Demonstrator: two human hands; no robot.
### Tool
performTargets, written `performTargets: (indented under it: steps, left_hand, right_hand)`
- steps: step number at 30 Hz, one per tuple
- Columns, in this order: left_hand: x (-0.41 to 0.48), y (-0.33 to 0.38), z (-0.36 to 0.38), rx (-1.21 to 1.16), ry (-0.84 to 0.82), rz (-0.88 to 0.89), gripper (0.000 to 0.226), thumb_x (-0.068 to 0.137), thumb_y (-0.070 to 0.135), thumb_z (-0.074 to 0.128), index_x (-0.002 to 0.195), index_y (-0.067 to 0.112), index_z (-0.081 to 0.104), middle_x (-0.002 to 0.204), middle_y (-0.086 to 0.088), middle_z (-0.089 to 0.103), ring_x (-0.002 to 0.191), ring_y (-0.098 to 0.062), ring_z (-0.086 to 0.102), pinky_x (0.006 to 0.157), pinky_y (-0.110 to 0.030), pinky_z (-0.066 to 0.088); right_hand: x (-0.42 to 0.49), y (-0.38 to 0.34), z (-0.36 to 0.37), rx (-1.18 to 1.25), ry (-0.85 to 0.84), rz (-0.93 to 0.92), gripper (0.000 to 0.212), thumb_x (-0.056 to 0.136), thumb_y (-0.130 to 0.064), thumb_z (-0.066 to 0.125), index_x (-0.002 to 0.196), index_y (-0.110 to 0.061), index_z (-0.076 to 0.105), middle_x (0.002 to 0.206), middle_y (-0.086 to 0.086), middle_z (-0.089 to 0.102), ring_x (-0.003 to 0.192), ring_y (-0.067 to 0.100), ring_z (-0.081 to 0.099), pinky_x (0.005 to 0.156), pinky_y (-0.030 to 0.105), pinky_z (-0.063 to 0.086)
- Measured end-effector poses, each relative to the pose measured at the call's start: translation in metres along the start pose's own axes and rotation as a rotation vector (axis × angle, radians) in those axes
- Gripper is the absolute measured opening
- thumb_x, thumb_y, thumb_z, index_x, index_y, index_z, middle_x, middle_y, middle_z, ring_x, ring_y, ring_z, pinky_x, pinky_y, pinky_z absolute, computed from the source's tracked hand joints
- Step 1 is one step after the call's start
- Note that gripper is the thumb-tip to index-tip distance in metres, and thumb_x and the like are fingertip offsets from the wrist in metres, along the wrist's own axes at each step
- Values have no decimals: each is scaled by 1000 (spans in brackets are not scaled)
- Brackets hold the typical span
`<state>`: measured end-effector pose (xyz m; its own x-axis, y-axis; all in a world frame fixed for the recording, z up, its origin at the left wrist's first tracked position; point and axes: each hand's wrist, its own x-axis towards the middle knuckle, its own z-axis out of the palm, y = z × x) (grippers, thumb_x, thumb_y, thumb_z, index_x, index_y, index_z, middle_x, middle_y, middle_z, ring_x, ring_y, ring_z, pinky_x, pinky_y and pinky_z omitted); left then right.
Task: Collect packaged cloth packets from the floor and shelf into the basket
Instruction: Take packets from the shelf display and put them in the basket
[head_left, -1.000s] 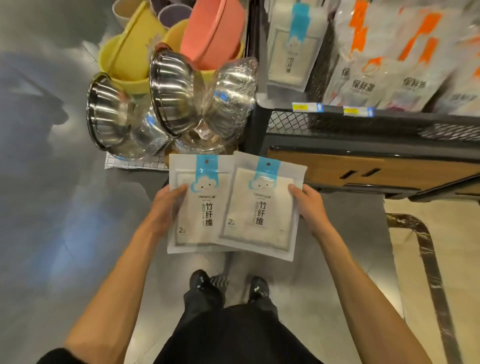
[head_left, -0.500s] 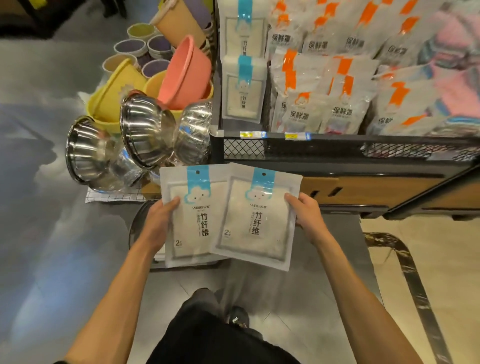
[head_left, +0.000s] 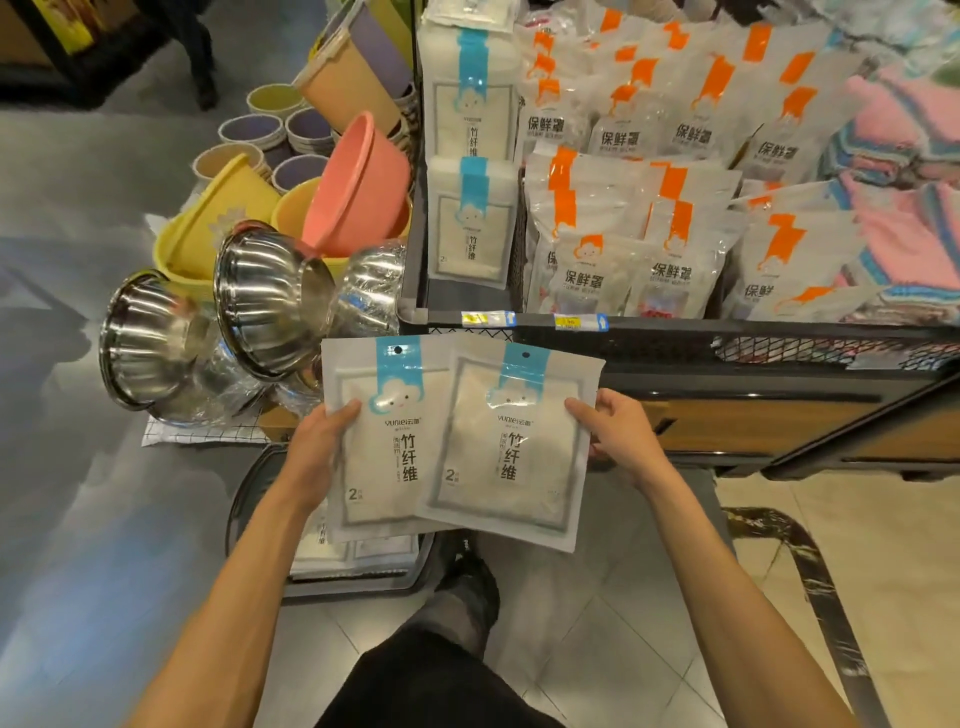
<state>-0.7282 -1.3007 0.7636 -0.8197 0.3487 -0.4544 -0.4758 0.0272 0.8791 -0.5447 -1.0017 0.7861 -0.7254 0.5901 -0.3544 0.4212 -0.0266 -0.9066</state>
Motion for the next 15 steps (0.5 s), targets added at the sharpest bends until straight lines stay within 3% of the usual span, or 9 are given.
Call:
performTargets:
  steps: [2,6,11,15]
  left_hand:
    - [16,5,6,-30,1,-1,24,101,19,56,121,6,63,111,-13,74,101,-29,72,81,-43,59]
    - [46,16,21,-76,37,-14,13,101,19,56,108,13,65,97,-5,78,97,-27,72,84,-46,57]
    - [84,31,35,-128,60,-17,22,100,21,58,118,9,64,108,-12,75,101,-31,72,89,-49,56]
    - [113,45,43,-123,60,1,19,100,19,59,114,10,65,105,-11,76,98,-29,73,86,-47,56]
  right_hand:
    - [18,-12,-3,8,0,-1,11,95,-23,66,104,-18,64,91,-7,75,76,4,72,59,22,56]
    - [57,-39,-10,-14,-6,20,12,94,-23,67,105,-18,65,93,-5,76,77,4,72,59,23,52]
    - [114,-72,-15,-22,-68,21,14,92,-20,70,105,-18,68,98,-2,77,90,15,74,71,33,59]
    - [153,-88,-10,-39,-123,14,19,91,-19,71,109,-16,68,102,-1,76,92,15,73,72,30,56]
